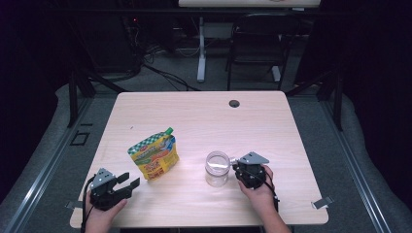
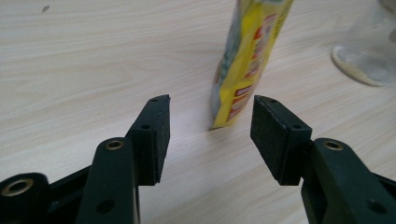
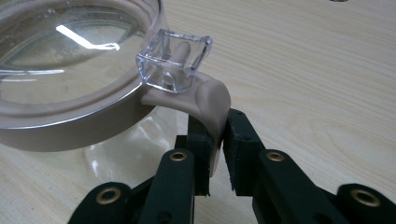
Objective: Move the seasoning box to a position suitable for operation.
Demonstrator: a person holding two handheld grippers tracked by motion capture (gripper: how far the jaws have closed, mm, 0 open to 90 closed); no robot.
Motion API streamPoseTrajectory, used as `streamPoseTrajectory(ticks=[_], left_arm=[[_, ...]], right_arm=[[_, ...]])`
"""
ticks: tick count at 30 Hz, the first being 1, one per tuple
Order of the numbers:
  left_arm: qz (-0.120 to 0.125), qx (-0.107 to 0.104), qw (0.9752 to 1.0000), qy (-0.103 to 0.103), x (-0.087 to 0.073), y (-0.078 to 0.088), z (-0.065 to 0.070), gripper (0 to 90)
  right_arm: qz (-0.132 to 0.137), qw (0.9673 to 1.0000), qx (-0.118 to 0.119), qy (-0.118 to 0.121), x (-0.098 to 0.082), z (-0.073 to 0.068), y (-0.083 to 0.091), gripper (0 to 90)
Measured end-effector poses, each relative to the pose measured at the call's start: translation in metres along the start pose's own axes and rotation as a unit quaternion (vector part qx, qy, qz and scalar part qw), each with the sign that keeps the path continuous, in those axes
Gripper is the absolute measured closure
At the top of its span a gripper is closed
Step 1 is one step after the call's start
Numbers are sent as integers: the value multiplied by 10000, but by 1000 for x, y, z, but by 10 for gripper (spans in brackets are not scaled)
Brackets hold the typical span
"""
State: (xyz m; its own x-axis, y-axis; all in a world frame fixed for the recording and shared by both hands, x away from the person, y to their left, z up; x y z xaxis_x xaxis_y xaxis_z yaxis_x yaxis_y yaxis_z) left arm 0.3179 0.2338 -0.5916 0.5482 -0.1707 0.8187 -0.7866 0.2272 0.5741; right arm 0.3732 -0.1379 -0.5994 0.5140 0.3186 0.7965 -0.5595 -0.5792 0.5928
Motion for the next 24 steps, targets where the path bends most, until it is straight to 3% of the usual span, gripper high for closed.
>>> streamPoseTrajectory(ticks=[9,12,18,24], left_arm=[[244,2,9997,-5,14,22,12,528],[304,4,9994,-133,17,26,19,543],[393,-298,9980,-402,20,28,42,552],[400,-541,9963,-539,19,24,58,557]], right_arm=[[-87,9999,18,77,-2,-2,3,812],[-127,9998,74,142,-2,-4,3,818],[-161,9996,133,167,-3,-15,2,823],[-174,9994,230,213,-3,-25,1,825]])
Point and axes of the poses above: each handheld gripper's, and its own axes: y roughly backward along the jaws, x roughly out of its top, z roughly to its right, the point moved 8 cm from there along -y, roughly forward along the jaws, and after that the axes turned 15 degrees about x, right-handed, at the moved point
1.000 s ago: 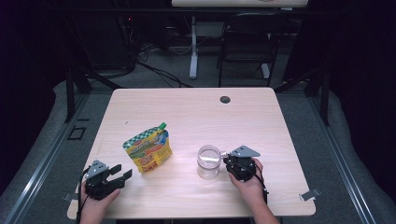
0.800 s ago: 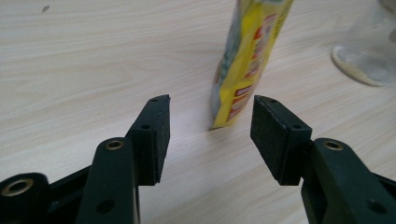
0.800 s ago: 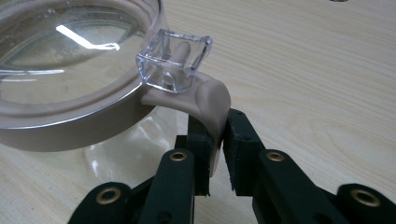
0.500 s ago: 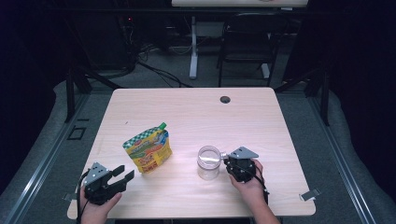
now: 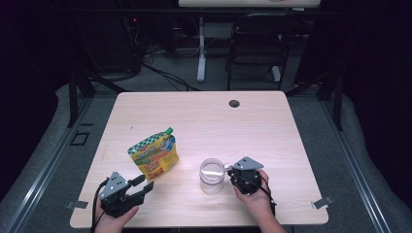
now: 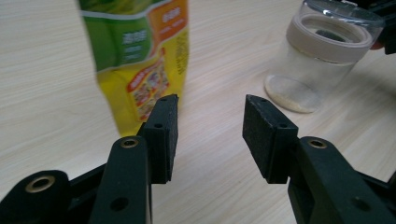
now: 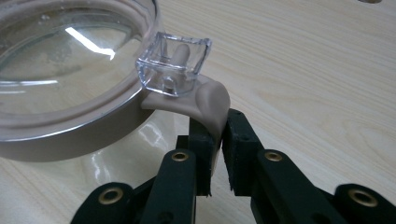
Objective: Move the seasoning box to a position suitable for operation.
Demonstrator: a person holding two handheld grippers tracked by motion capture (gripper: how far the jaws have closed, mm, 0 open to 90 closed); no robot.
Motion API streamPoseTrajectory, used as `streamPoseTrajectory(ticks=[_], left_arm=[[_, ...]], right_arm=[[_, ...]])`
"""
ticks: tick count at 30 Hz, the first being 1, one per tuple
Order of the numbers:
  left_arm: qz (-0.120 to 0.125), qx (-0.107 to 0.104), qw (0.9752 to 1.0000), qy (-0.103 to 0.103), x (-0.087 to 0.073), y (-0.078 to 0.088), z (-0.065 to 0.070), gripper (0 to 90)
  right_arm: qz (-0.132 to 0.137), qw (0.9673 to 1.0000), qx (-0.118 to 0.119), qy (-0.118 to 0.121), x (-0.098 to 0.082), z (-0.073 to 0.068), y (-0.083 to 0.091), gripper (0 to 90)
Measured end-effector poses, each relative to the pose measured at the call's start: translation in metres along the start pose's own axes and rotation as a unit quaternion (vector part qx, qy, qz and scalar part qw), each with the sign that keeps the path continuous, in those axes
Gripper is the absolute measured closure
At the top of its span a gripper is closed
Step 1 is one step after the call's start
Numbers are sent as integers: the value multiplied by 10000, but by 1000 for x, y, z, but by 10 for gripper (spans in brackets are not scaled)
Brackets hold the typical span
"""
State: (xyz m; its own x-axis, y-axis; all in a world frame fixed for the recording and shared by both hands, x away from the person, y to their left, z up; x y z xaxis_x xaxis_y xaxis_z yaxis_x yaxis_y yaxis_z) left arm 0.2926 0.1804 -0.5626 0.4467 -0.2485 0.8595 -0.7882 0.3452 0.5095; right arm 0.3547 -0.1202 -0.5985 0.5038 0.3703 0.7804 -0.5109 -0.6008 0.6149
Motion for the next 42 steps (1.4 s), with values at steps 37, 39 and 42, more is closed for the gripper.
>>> streamPoseTrajectory(ticks=[37,39,42], left_arm=[[-84,-592,9974,-393,11,-27,38,505],[-77,-619,9975,-341,11,-27,40,475],[-78,-589,9976,-341,11,-29,39,443]], right_arm=[[420,9957,695,439,6,-70,30,550],[455,9959,689,375,6,-69,31,520],[543,9960,680,227,8,-66,34,476]])
Point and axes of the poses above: each handheld gripper's, and its own axes: y roughly backward along the jaws, x roughly out of its top, z roughly to its right, the point moved 8 cm from there along -y, roughly forward along the jaws, and after that the axes turned 15 degrees about x, right-handed, at the moved point
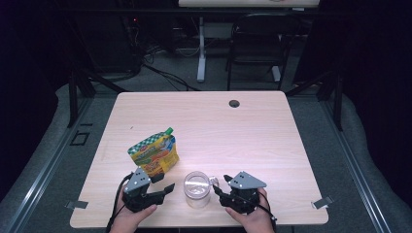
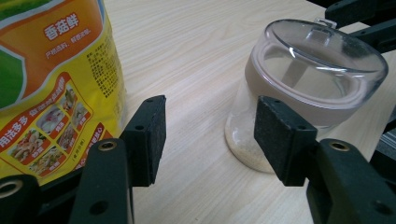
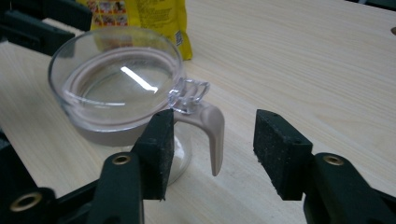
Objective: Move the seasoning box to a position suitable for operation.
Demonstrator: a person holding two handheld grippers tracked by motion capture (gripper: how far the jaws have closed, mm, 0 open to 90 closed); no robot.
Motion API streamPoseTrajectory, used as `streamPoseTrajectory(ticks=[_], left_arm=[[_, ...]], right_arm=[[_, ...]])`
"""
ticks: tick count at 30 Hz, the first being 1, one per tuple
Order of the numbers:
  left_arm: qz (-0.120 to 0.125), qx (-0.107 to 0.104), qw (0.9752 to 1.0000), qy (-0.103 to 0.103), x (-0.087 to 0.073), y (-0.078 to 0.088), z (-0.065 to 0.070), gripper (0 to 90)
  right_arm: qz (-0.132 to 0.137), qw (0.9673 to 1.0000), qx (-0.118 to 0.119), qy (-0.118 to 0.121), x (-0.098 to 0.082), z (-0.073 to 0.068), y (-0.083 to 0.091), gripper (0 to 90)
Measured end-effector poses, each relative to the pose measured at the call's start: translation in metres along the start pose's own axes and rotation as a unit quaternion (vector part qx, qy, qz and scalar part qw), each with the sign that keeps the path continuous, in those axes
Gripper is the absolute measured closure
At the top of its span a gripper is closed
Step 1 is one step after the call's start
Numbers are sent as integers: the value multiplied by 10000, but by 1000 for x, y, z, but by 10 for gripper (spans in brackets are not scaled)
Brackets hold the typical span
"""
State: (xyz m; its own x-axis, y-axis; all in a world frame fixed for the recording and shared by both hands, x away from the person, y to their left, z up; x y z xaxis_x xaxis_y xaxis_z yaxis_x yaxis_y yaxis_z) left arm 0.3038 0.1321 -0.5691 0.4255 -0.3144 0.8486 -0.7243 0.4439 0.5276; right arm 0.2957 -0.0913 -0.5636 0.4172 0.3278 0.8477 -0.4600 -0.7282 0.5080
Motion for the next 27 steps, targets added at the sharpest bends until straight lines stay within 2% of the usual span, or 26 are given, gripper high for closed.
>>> streamPoseTrajectory(ticks=[3,7,8,10,13,14,16,19,27], left_arm=[[-60,30,9999,110,0,1,-1,430],[-60,-63,9997,213,0,1,2,395],[-31,-64,9998,186,0,2,3,396],[-71,-52,9998,162,0,3,4,402],[-31,-111,9997,203,2,4,6,414],[-33,-91,9998,200,2,4,7,458],[12,-112,9995,288,2,4,9,464],[38,-228,9993,300,2,5,11,520],[36,-288,9994,170,1,6,19,583]], right_arm=[[191,9996,-52,-216,3,6,5,437],[287,9983,-26,-514,5,13,7,405],[333,9976,8,-603,5,13,7,405],[392,9966,44,-729,7,15,9,483],[439,9957,59,-809,9,16,9,534],[497,9954,62,-818,11,15,9,579],[528,9951,58,-831,13,15,10,590],[625,9950,96,-778,17,13,10,631],[720,9947,291,-670,24,9,5,690]])
Point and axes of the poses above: each handheld gripper's, and its own axes: y roughly backward along the jaws, x roughly out of its top, z roughly to its right, the point moved 8 cm from there along -y, roughly forward along the jaws, and after that the axes turned 15 degrees about x, right-handed, at the moved point
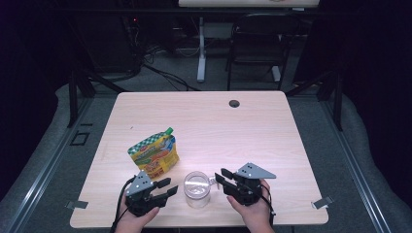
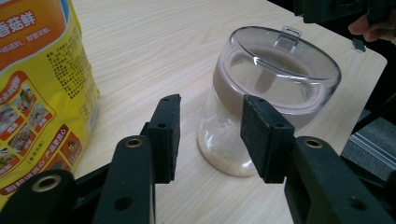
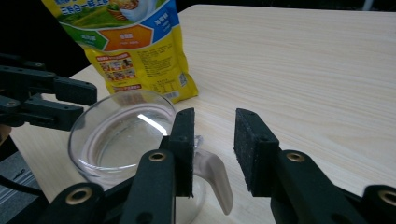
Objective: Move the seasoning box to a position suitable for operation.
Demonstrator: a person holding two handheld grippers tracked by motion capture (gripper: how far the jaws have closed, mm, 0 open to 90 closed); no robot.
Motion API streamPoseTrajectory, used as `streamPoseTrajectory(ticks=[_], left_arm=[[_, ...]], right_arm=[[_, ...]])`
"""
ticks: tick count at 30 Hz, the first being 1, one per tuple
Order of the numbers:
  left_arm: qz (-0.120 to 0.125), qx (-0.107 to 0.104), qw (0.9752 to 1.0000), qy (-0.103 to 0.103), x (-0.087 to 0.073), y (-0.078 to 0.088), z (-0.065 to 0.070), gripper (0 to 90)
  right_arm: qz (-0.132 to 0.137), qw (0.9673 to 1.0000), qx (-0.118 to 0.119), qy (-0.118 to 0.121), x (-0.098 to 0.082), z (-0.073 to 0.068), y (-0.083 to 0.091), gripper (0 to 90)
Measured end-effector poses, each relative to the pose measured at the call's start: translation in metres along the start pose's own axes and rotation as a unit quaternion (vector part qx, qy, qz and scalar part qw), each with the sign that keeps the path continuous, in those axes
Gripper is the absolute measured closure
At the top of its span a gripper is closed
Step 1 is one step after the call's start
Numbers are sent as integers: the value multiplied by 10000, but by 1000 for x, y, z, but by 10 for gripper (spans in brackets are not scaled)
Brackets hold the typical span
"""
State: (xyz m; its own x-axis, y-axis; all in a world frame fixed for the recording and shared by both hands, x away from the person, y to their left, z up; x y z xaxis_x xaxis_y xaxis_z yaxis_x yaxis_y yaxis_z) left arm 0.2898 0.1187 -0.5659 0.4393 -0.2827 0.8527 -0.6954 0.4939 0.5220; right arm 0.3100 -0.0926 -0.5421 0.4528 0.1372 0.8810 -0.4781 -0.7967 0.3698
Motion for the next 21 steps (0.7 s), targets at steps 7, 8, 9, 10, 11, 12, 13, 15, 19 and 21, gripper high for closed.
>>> streamPoseTrajectory(ticks=[7,8,9,10,11,12,13,15,19,21], left_arm=[[19,-165,9999,-39,-1,1,7,695],[7,-200,9998,-56,-1,2,8,718],[13,-230,9997,-87,-1,2,9,740],[3,-268,9996,-98,-1,3,10,767],[4,-295,9995,-113,-1,2,11,798],[11,-346,9993,-133,-2,2,13,798],[-15,-361,9992,-161,-2,2,15,814],[-30,-405,9990,-194,-3,0,17,842],[-134,-547,9980,-284,-6,-3,22,885],[-194,-555,9977,-335,-7,-3,24,896]], right_arm=[[-102,9999,31,112,-1,-3,-9,724],[-147,9998,-5,142,-1,-2,-9,729],[-195,9997,-1,147,-2,-2,-10,733],[-186,9997,34,135,-3,-3,-10,736],[-169,9998,56,111,-3,-2,-10,743],[-169,9998,56,111,-3,-2,-10,743],[-147,9998,60,106,-3,-2,-11,746],[-135,9998,66,103,-3,-2,-10,750],[-123,9998,66,136,-3,-2,-10,758],[-134,9997,75,167,-3,-2,-10,754]])
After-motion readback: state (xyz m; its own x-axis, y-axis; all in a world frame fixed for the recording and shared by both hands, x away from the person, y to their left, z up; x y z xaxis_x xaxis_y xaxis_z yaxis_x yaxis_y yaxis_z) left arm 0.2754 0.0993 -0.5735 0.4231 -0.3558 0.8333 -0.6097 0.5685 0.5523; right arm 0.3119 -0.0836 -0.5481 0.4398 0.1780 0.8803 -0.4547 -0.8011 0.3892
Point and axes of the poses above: each handheld gripper's, and its own axes: y roughly backward along the jaws, x roughly out of its top, z roughly to its right, the point moved 8 cm from there along -y, roughly forward along the jaws, and after that the axes turned 15 degrees about x, right-handed, at the moved point
